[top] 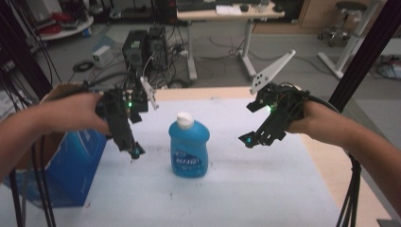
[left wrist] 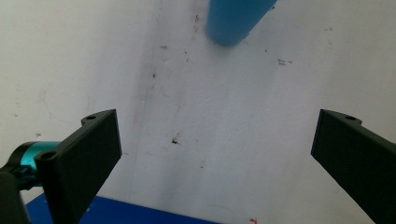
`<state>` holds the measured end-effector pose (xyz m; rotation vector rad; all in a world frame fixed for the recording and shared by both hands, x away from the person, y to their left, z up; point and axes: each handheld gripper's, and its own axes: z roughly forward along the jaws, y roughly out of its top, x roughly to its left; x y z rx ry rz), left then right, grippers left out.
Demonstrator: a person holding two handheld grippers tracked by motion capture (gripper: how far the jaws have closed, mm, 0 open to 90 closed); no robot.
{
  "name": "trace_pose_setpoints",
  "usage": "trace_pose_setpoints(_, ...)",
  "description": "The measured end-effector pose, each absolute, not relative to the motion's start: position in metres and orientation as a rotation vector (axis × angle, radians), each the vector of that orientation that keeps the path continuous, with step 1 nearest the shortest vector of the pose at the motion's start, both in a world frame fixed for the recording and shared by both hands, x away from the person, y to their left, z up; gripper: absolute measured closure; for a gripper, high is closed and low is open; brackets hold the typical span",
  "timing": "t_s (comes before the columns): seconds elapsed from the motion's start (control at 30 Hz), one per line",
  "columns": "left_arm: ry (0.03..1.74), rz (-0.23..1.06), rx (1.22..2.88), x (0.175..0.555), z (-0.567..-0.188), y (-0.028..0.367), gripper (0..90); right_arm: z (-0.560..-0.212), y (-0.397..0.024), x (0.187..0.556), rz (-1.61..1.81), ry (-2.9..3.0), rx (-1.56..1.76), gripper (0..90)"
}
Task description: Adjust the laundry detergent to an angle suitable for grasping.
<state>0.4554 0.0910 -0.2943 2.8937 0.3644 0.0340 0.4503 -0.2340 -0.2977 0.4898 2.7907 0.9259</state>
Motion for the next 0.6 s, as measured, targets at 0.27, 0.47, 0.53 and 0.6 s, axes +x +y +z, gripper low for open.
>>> trace_pose_setpoints(0.27,0.361,0.038,2.890,0.454,-0.294,0.090,1.6,-0.276,-0.264,0.466,0.877,2.716,0.714,0.7)
trace_pose_setpoints(0.47,0.356,0.049,2.897,0.452,-0.292,0.090,1.7,-0.282,-0.271,0.469,0.776,2.738,0.801,0.7)
trace_pose_setpoints(0.53,0.360,0.049,2.898,0.451,-0.292,0.090,1.7,-0.288,-0.271,0.469,0.699,2.751,0.806,0.7)
trace_pose_setpoints(0.6,0.370,0.051,2.896,0.450,-0.292,0.091,1.7,-0.292,-0.271,0.469,0.634,2.798,0.795,0.8)
